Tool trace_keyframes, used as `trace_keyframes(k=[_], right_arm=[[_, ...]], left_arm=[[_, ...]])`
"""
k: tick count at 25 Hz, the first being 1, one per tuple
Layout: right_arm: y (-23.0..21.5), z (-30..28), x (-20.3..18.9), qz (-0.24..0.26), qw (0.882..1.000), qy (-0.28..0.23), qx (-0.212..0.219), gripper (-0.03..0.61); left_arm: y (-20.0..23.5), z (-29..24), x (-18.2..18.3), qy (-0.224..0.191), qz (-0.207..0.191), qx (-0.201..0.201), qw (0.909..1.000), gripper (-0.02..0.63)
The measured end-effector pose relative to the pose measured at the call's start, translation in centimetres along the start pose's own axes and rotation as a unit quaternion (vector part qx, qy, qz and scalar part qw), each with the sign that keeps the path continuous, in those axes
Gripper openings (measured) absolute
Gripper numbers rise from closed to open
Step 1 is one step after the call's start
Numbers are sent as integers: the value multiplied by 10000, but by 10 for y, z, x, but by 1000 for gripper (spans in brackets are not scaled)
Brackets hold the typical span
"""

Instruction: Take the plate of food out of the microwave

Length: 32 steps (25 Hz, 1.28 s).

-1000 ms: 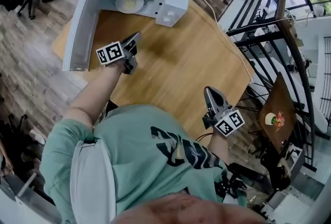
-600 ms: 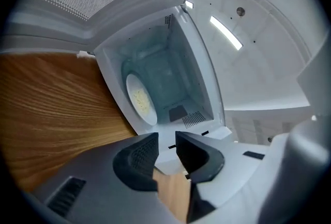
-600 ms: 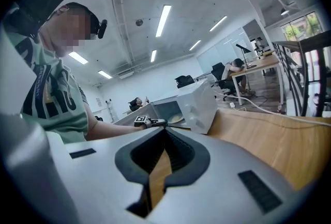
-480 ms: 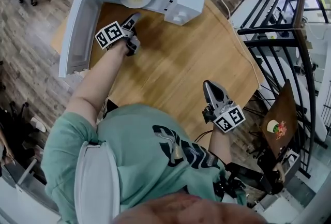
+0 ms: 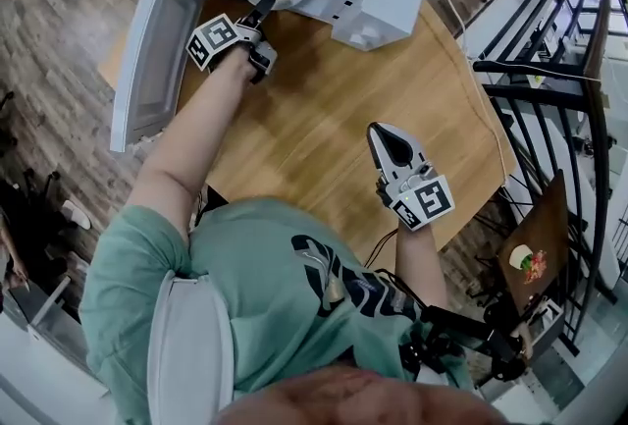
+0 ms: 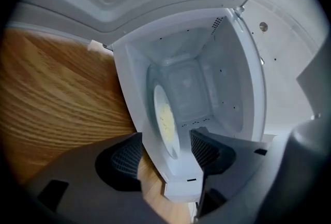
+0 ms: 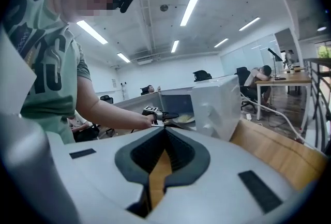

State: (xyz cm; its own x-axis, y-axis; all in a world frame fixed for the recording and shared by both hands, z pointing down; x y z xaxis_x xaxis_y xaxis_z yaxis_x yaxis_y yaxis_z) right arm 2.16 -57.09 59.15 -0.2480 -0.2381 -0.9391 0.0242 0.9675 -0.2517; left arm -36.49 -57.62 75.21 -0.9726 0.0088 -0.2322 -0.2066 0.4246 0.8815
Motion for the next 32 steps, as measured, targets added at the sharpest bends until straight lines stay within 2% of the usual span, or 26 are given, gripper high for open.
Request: trace_keyframes(k=[6,15,22,28,31,32], right_arm=[[-11,-13,-8,-195,9997,-31,132,8],[-16,-10,-19,-431,9990,-23,100,8],[-17,2,-23,-537,9986,-5,14,8],[-14,9,-23,-595,9982,-21,-46,8],[-12,12,-22,-623,9980,-45,-65,8],[-11,13,-21,-619,9981,-51,-59,8]], left_arm=[[4,-12,6,17,189,98,9998,278],[6,-20,13,-27,212,339,9992,278],[10,-26,11,14,165,675,9976,271],[9,-21,13,-24,218,633,9978,198],[6,-13,14,-80,417,474,9980,124],[4,-10,14,-106,489,397,9980,81]])
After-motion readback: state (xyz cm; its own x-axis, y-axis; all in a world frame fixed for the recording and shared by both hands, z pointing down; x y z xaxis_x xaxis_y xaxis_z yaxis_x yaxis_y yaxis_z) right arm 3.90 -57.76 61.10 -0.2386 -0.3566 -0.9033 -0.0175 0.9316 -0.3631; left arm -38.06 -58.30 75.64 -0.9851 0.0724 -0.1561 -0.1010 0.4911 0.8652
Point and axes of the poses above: the fingertips, and each gripper's own axes: z backward along the fingers, y to its left, x out of its top, the point moved 7 cm from there along z, backward along the fingers, and after that the axes turned 10 degrees about x, right-handed, at the moved point
